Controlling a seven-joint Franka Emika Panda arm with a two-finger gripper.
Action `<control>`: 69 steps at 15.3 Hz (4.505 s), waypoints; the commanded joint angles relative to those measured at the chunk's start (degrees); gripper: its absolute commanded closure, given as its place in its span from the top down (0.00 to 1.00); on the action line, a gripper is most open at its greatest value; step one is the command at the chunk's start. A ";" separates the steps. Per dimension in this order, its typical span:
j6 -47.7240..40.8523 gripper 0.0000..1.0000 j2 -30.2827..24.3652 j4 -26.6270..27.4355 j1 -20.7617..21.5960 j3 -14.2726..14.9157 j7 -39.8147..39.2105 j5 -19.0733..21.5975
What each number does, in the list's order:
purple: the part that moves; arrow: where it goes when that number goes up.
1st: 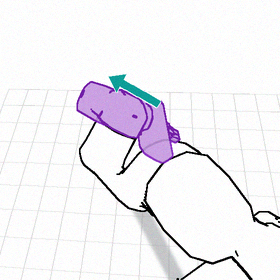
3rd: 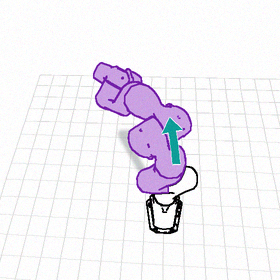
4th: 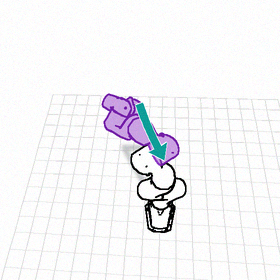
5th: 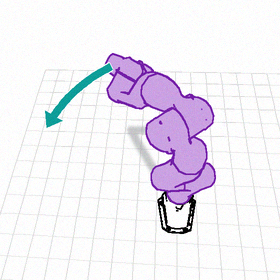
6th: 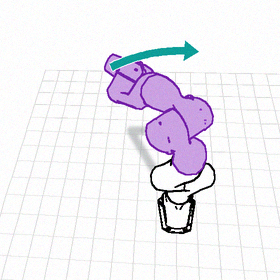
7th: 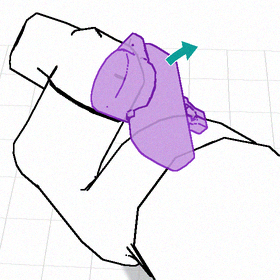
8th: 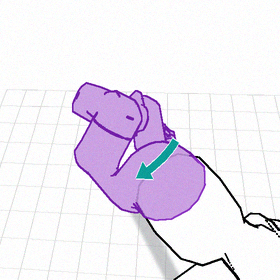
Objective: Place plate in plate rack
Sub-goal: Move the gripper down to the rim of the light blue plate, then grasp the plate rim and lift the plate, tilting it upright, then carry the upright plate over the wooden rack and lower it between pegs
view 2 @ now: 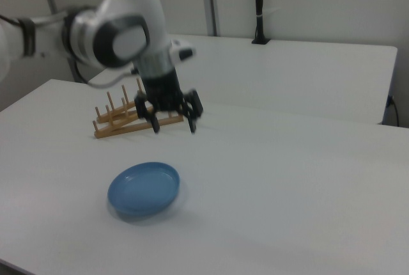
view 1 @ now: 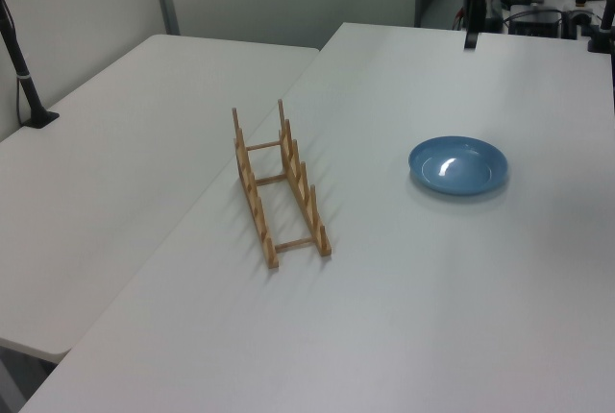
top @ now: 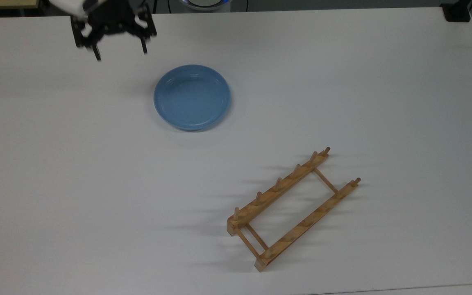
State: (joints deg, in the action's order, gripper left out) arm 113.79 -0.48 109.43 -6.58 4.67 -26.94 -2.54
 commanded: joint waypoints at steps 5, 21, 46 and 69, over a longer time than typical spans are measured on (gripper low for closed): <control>6.97 1.00 6.63 6.14 0.16 0.16 0.40 -0.10; 11.98 0.33 14.72 6.06 1.39 -0.46 14.80 0.96; 10.13 0.00 2.60 -12.48 2.45 -8.27 25.26 1.32; 14.81 0.00 17.00 -11.96 15.89 -21.46 117.10 -88.41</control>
State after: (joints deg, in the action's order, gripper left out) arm 131.97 14.92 97.14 7.31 -17.46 82.22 -84.66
